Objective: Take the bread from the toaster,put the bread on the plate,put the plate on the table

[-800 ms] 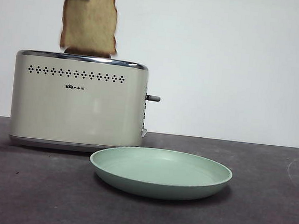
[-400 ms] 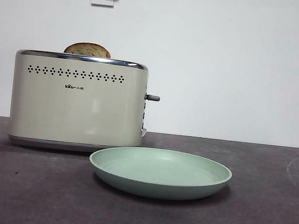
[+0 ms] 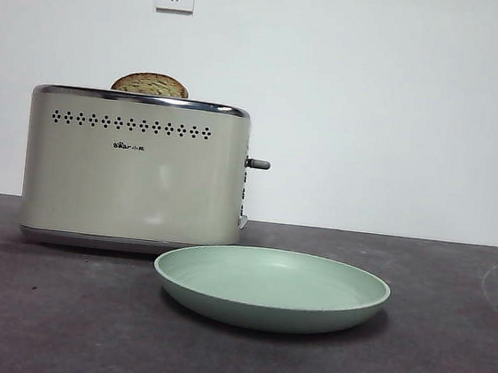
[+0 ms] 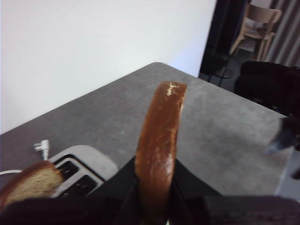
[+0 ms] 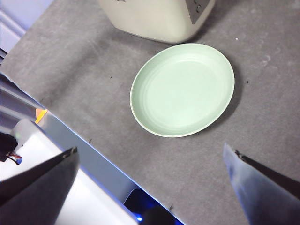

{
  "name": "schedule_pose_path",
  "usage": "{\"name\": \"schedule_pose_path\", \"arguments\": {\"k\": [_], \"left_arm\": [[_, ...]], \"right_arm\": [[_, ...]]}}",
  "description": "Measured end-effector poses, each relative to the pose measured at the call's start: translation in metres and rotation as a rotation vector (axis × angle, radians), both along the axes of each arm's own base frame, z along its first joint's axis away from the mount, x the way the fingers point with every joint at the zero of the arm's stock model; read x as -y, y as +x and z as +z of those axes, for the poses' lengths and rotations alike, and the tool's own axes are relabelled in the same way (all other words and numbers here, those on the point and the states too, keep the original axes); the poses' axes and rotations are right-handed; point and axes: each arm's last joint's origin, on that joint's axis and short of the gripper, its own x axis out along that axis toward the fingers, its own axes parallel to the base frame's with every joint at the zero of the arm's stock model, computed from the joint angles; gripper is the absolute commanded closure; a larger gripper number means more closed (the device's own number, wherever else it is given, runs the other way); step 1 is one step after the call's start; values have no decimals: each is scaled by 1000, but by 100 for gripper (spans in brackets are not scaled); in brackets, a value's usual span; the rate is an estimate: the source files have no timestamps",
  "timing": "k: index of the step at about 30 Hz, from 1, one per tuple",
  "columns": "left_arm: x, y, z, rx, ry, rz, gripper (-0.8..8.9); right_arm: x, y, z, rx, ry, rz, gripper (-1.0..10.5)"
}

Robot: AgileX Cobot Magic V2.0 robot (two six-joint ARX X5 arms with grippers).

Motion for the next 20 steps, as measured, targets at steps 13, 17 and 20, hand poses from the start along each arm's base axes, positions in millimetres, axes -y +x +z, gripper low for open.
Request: {"name": "schedule_pose_path", "arguments": {"k": [13, 17, 20], "left_arm": [[-6, -62, 2, -54, 13, -52, 820], [-8, -69, 0, -81, 19, -52, 821], [-9, -71, -3, -114, 27, -52, 821]], "right_arm": [[-18, 92, -47, -218, -48, -86, 290], [-28, 118, -76, -315, -72, -67, 303], [-38, 134, -97, -352, -85, -46, 389]]}}
